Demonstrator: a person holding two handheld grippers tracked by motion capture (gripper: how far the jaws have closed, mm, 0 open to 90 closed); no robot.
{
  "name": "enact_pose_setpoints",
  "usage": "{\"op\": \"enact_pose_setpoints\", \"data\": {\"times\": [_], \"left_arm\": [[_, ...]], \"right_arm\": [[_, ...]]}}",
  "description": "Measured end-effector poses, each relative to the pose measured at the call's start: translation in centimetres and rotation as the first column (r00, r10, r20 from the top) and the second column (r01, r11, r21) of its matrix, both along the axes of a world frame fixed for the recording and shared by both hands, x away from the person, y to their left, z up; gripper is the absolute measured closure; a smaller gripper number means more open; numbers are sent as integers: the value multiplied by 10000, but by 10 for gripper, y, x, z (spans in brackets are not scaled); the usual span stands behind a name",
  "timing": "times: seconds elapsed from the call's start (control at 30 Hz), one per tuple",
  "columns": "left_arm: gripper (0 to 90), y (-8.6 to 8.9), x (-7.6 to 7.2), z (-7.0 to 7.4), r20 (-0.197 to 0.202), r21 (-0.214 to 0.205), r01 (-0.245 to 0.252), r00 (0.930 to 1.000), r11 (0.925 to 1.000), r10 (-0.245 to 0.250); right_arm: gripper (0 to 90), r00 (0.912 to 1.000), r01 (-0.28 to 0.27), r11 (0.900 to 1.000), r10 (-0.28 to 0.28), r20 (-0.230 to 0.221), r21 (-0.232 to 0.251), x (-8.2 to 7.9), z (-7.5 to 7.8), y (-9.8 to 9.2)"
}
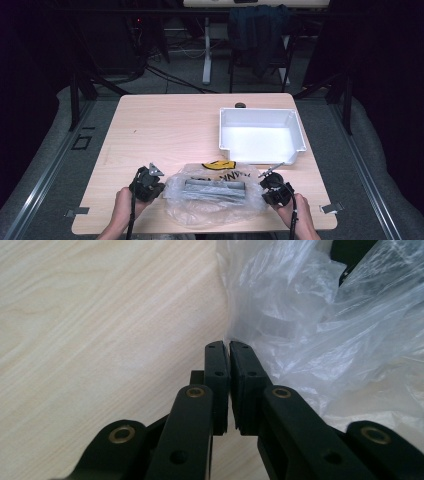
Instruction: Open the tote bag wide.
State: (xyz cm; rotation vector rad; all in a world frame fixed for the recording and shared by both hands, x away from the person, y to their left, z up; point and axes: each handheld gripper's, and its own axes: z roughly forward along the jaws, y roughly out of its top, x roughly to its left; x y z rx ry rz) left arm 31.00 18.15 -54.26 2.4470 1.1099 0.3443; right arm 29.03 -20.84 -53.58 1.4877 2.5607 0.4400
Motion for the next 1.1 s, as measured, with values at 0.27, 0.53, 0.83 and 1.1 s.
{"op": "enact_pose_setpoints", "data": {"times": [0.27, 0.53, 0.83, 1.1], "left_arm": [[586, 13, 10, 13, 186, -400, -396, 9990, 9984, 404], [352, 21, -10, 51, 1014, -1240, -81, 9946, 9922, 208], [292, 17, -18, 69, 1293, -1790, 197, 9916, 9837, 37], [224, 17, -23, 82, 1703, -2092, 275, 9854, 9775, 87]], "right_arm": [[755, 9982, -419, 9972, 391, 454, 626, -3, 11, -6], [611, 9931, -634, 9915, 515, 1052, 1135, -9, 26, -11], [593, 9853, -479, 9853, 196, 1697, 1642, -14, 36, -10], [484, 9805, -505, 9828, 150, 1960, 1774, -16, 45, -11]]}}
